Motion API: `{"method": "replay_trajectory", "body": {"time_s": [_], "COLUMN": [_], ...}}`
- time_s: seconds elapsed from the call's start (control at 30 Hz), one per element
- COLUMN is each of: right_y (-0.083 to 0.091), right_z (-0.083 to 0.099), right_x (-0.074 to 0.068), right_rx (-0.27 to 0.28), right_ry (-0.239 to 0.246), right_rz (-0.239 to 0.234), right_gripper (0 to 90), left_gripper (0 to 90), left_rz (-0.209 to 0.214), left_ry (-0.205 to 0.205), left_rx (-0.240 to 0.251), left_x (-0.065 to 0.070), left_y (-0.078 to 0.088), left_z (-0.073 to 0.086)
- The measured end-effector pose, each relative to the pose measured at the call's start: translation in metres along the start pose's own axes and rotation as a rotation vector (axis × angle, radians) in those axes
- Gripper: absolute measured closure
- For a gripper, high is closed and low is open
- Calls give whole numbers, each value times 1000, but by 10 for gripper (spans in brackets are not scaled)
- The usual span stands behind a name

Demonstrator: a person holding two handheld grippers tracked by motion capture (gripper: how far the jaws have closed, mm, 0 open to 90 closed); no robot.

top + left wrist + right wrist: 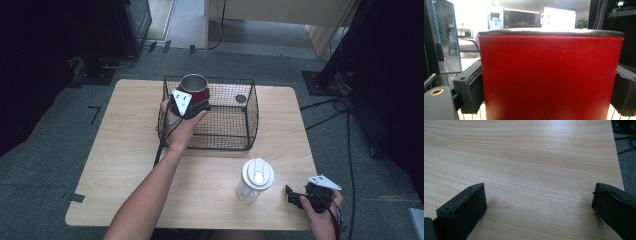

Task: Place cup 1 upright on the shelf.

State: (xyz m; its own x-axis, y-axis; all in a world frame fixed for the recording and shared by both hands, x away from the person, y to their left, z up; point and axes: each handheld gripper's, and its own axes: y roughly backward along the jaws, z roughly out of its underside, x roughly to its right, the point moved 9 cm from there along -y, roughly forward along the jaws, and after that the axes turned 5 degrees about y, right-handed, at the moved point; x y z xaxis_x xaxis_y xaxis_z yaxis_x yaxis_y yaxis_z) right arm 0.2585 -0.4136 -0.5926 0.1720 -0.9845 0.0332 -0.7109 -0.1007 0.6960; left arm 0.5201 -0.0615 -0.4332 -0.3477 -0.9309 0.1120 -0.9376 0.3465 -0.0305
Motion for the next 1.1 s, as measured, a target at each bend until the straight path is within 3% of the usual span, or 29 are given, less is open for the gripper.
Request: {"method": "replay_trajectory", "body": {"time_s": [0.23, 0.47, 0.73, 1.1], "right_y": [0, 0, 0, 0], "right_z": [0, 0, 0, 0], "right_x": [0, 0, 0, 0], "right_rx": [0, 0, 0, 0], "right_ry": [0, 0, 0, 0], "right_rz": [0, 0, 0, 0], "right_gripper": [0, 0, 0, 0], "left_gripper": [78, 78, 78, 76], "left_rz": [25, 55, 55, 67], "left_ry": [-32, -32, -42, -101], "left_rx": [-62, -122, -203, -305], "left_x": [3, 8, 7, 10], "left_y": [-6, -12, -16, -19], "left_z": [11, 21, 36, 52]}}
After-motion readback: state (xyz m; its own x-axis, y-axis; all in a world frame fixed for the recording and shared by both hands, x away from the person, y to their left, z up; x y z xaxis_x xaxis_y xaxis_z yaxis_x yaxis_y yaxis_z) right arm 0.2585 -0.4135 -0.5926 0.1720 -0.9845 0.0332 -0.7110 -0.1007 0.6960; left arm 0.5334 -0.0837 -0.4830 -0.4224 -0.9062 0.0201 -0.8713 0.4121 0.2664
